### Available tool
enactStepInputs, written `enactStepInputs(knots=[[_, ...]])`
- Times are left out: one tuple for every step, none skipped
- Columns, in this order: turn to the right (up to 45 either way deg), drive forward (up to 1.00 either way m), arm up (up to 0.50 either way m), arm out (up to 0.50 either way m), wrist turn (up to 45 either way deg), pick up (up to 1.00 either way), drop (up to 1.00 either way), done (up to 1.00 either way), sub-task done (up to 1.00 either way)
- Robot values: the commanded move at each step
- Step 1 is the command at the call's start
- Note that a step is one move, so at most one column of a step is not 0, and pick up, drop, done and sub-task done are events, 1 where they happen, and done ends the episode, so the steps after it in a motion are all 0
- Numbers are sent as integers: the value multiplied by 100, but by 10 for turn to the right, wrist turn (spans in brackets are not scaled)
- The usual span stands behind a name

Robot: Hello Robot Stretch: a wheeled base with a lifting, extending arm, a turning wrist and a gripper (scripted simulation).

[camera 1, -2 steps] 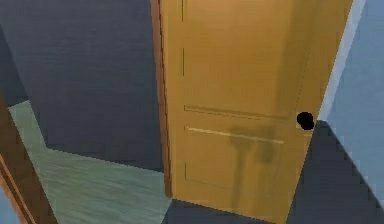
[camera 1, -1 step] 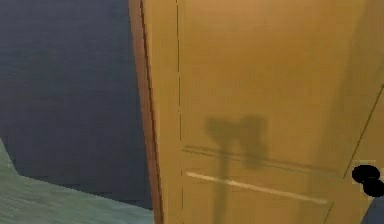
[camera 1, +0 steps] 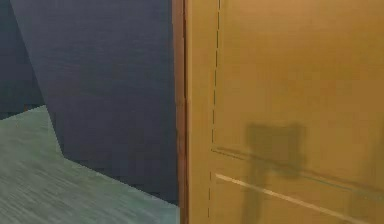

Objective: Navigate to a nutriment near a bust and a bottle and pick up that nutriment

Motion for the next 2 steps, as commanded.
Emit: enactStepInputs(knots=[[0,40,0,0,0,0,0,0,0],[-450,0,0,0,0,0,0,0,0]])
